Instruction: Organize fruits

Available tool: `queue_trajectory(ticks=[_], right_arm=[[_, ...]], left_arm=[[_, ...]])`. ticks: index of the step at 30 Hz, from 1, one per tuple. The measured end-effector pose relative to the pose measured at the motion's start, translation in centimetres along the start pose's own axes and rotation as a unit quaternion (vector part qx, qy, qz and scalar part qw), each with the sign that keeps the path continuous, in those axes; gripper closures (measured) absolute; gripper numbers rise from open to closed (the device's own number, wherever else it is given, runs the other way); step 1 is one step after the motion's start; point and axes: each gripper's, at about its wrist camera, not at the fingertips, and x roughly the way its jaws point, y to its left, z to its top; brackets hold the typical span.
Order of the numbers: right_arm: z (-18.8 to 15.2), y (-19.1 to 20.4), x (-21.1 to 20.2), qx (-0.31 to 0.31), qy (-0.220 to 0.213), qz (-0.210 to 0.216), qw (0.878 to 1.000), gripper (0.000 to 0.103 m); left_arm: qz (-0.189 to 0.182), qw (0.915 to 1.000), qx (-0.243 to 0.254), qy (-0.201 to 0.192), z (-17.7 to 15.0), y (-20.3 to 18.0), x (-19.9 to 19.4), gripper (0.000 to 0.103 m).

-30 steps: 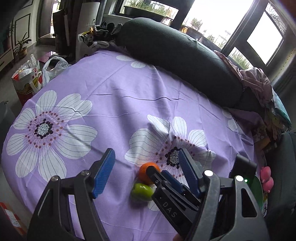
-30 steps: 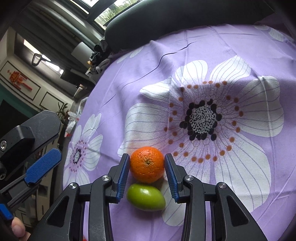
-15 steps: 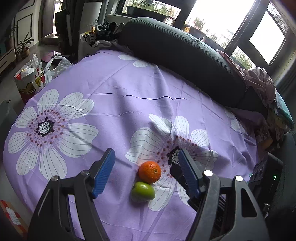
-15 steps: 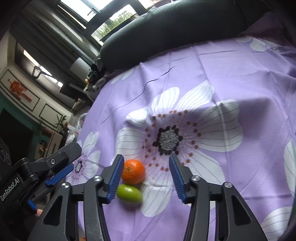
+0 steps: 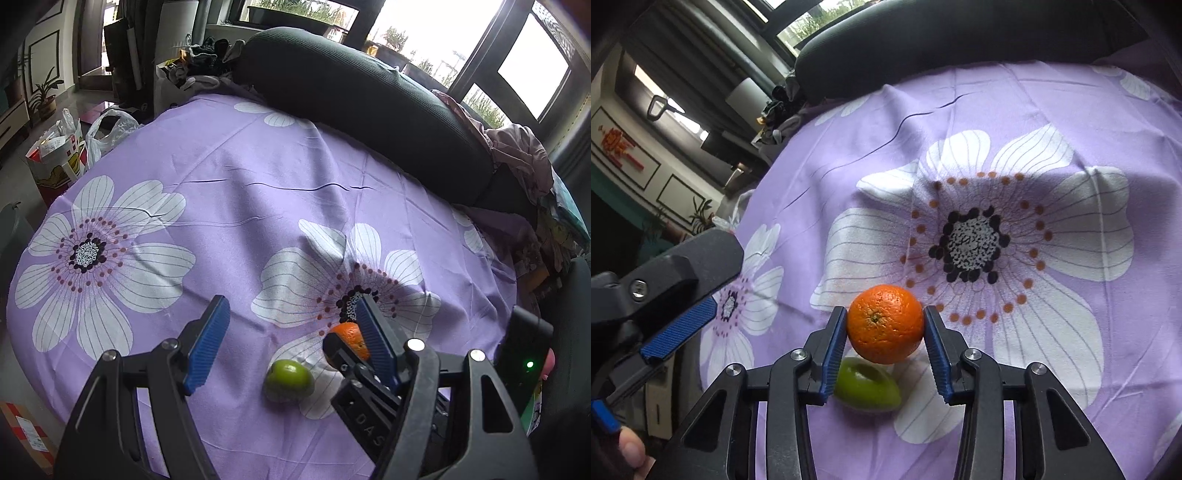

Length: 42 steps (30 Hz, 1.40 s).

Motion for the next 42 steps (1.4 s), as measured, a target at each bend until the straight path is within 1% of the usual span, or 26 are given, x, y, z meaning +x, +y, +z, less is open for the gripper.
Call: queue_trajectory(ticks=[2, 3, 5, 8, 9, 12, 14, 17, 20, 22, 23, 24, 26, 27, 28, 29, 32, 34, 36, 37, 40, 41, 42], right_arm=[[0.2, -1.4, -1.7, 0.005, -0.009, -0.052, 0.999, 0.059], [0.4, -2.2, -2.1, 0.005, -0.007, -0.079, 0.997, 0.059], [0.4, -4.0, -2.4, 0.012, 0.012, -0.118, 0.993, 0.059], [0.3, -5.8, -1.6, 0.014, 0.046, -0.141, 0.989, 0.059], [0.2, -6.0, -1.3, 0.013, 0.05, -0.143, 0.988, 0.059], [0.1, -6.3, -1.6, 0.01, 0.054, -0.136, 0.989, 0.059], [0.1, -6.1, -2.9, 0.01, 0.035, -0.131, 0.991, 0.059], [0.3, -6.3, -5.4, 0.019, -0.01, -0.114, 0.993, 0.059], [0.7, -7.0, -7.2, 0.041, -0.047, -0.088, 0.994, 0.059], [0.9, -7.6, -7.8, 0.058, -0.059, -0.076, 0.994, 0.059], [1.0, -8.0, -8.0, 0.066, -0.061, -0.071, 0.993, 0.059], [1.1, -8.2, -7.9, 0.071, -0.059, -0.067, 0.993, 0.059], [1.3, -8.5, -7.6, 0.083, -0.045, -0.058, 0.994, 0.059], [1.3, -8.8, -7.6, 0.098, -0.037, -0.061, 0.993, 0.059], [1.2, -9.1, -7.7, 0.107, -0.037, -0.063, 0.992, 0.059], [1.2, -9.2, -7.8, 0.105, -0.038, -0.058, 0.992, 0.059], [1.0, -9.3, -7.5, 0.099, -0.03, -0.052, 0.993, 0.059], [1.1, -9.4, -6.9, 0.108, -0.025, -0.036, 0.993, 0.059], [1.3, -9.4, -5.6, 0.111, -0.002, -0.021, 0.994, 0.059], [1.2, -9.4, -4.9, 0.111, 0.012, -0.02, 0.994, 0.059], [1.0, -9.5, -3.5, 0.11, 0.035, -0.035, 0.993, 0.058], [0.9, -9.8, -3.1, 0.118, 0.04, -0.036, 0.992, 0.058], [0.9, -10.3, -2.9, 0.129, 0.043, -0.022, 0.99, 0.058]], left_arm=[[-0.006, 0.9999, 0.012, 0.004, -0.2, -0.5, 0.3, 0.032], [-0.009, 0.9998, 0.018, 0.008, -0.3, -0.8, 0.5, 0.032], [-0.015, 0.9993, 0.029, 0.018, -0.6, -1.6, 1.1, 0.033], [-0.017, 0.9981, 0.047, 0.035, -1.1, -2.7, 2.2, 0.033], [-0.015, 0.9977, 0.053, 0.04, -1.3, -3.1, 2.6, 0.033], [-0.005, 0.9965, 0.067, 0.049, -1.7, -3.7, 3.3, 0.034], [-0.004, 0.9971, 0.063, 0.043, -1.5, -3.6, 3.2, 0.034], [-0.01, 0.9977, 0.053, 0.041, -1.3, -3.1, 2.9, 0.034], [-0.02, 0.9958, 0.064, 0.063, -1.8, -3.6, 3.4, 0.034], [-0.032, 0.9925, 0.085, 0.081, -2.3, -4.4, 3.9, 0.035], [-0.045, 0.9902, 0.095, 0.092, -2.7, -4.9, 4.2, 0.035], [-0.06, 0.9872, 0.105, 0.104, -3.0, -5.4, 4.6, 0.035], [-0.09, 0.9819, 0.107, 0.127, -3.5, -6.2, 5.4, 0.041], [-0.096, 0.9799, 0.106, 0.139, -3.7, -6.5, 5.9, 0.04], [-0.096, 0.9774, 0.111, 0.152, -4.0, -6.8, 6.3, 0.041], [-0.097, 0.9752, 0.12, 0.159, -4.3, -7.2, 6.6, 0.041], [-0.115, 0.9699, 0.136, 0.166, -5.1, -8.4, 6.8, 0.041], [-0.129, 0.965, 0.148, 0.174, -5.6, -9.2, 7.1, 0.041], [-0.125, 0.9601, 0.167, 0.186, -6.4, -10.1, 7.8, 0.041], [-0.119, 0.9588, 0.172, 0.192, -6.8, -10.4, 8.2, 0.041], [-0.091, 0.9604, 0.18, 0.193, -7.3, -10.7, 9.4, 0.045], [-0.095, 0.9593, 0.177, 0.199, -7.4, -10.6, 9.8, 0.048], [-0.1, 0.9602, 0.178, 0.191, -7.2, -10.6, 9.7, 0.05]])
